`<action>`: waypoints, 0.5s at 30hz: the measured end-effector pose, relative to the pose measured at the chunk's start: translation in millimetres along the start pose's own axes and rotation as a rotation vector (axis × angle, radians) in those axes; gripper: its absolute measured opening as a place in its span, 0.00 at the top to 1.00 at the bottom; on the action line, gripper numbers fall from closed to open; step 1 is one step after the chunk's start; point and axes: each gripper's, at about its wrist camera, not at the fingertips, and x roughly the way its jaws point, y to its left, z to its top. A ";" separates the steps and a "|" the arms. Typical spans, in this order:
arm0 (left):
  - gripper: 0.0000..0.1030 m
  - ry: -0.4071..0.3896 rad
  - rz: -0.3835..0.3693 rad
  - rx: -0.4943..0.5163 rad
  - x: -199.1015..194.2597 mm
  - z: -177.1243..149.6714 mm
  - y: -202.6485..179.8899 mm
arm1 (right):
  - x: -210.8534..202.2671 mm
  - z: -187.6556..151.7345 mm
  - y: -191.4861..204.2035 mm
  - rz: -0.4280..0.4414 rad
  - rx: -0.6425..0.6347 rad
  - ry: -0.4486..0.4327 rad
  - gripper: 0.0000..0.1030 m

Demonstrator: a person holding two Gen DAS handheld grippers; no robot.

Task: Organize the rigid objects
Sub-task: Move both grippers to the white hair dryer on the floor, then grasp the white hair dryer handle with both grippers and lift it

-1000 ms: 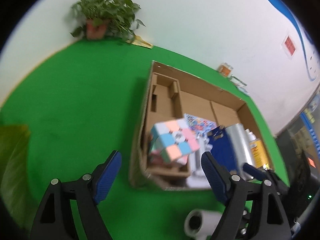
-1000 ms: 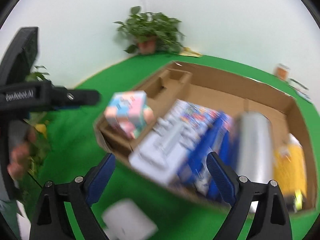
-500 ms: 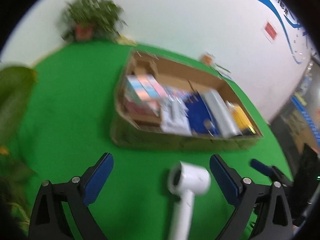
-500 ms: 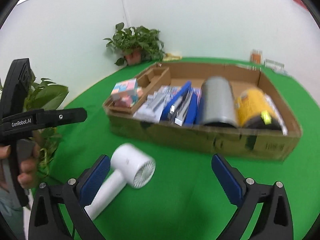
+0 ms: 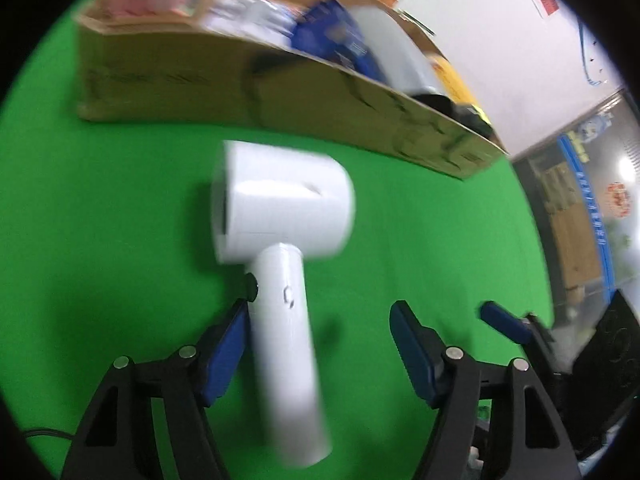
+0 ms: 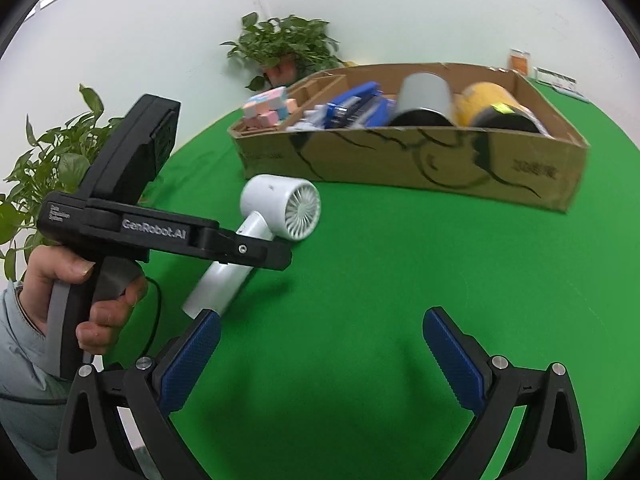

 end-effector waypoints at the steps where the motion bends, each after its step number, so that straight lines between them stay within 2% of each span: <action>1: 0.33 0.026 -0.043 -0.001 5.4 -0.1 -6.7 | -3.1 -0.3 -4.1 -0.002 0.007 -0.001 0.02; 2: 0.33 0.055 -0.093 0.002 11.1 -1.8 -16.3 | -5.9 -1.8 -7.4 -0.003 0.011 -0.001 0.02; 3: 0.33 0.058 -0.109 0.007 12.8 -2.5 -21.6 | -9.3 -4.2 -10.4 -0.004 0.013 -0.002 0.02; 5: 0.33 0.040 -0.096 0.016 13.4 -3.1 -29.6 | -14.8 -7.5 -14.8 -0.004 0.016 -0.007 0.02; 9: 0.33 0.036 -0.101 -0.030 17.0 -2.4 -25.5 | -13.1 -6.5 -16.5 -0.015 0.004 0.004 0.03; 12: 0.33 0.023 -0.116 -0.069 15.2 -4.5 -14.8 | 2.6 3.5 -7.6 -0.028 -0.045 0.038 0.07; 15: 0.34 0.000 -0.123 -0.084 13.9 -2.7 -11.7 | 27.7 13.2 -2.4 -0.087 -0.059 0.092 0.13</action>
